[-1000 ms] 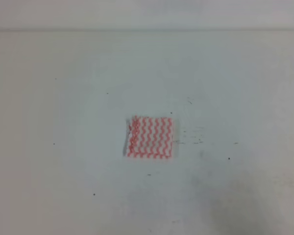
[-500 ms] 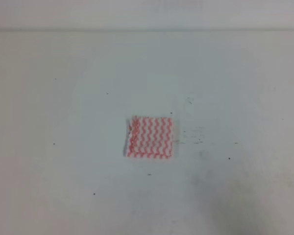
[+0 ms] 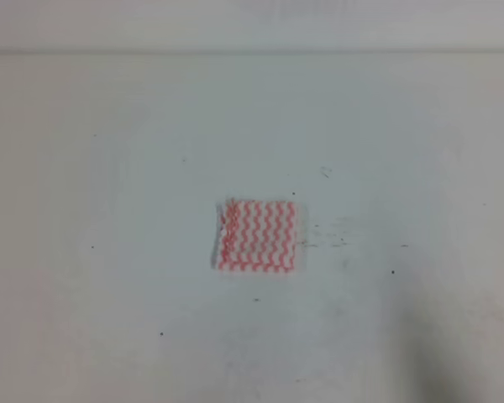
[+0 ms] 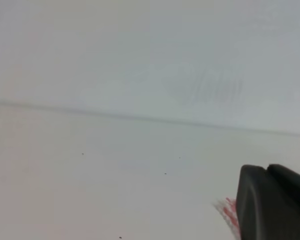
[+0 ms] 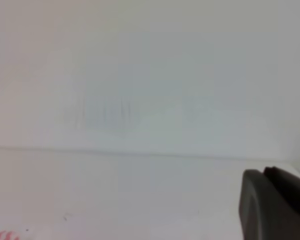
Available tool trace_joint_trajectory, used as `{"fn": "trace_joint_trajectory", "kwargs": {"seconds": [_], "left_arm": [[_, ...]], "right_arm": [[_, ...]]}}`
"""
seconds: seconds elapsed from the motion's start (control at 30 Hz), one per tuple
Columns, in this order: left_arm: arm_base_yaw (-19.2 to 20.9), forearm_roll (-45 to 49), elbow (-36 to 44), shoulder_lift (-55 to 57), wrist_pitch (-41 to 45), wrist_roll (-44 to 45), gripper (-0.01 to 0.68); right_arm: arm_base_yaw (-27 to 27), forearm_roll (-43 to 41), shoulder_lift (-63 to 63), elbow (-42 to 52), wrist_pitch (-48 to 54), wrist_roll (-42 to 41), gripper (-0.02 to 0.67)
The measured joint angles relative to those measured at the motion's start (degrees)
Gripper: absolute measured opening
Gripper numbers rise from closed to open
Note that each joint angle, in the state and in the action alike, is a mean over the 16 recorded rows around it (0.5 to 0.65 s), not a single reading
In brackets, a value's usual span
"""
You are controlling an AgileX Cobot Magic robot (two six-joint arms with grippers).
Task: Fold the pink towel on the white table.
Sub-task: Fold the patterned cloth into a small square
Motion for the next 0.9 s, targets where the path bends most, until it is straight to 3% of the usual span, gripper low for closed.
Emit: {"fn": "trace_joint_trajectory", "kwargs": {"seconds": [0.33,0.9], "left_arm": [[0.0,0.0,0.1,0.1,-0.1,0.0,-0.005],[0.0,0.0,0.0,0.3,0.0,0.0,-0.005]], "right_arm": [[-0.5,0.7,-2.5,3.6,-0.9,0.9,-0.018],[-0.5,-17.2,-2.4,4.9,10.6,20.6,-0.018]]}}
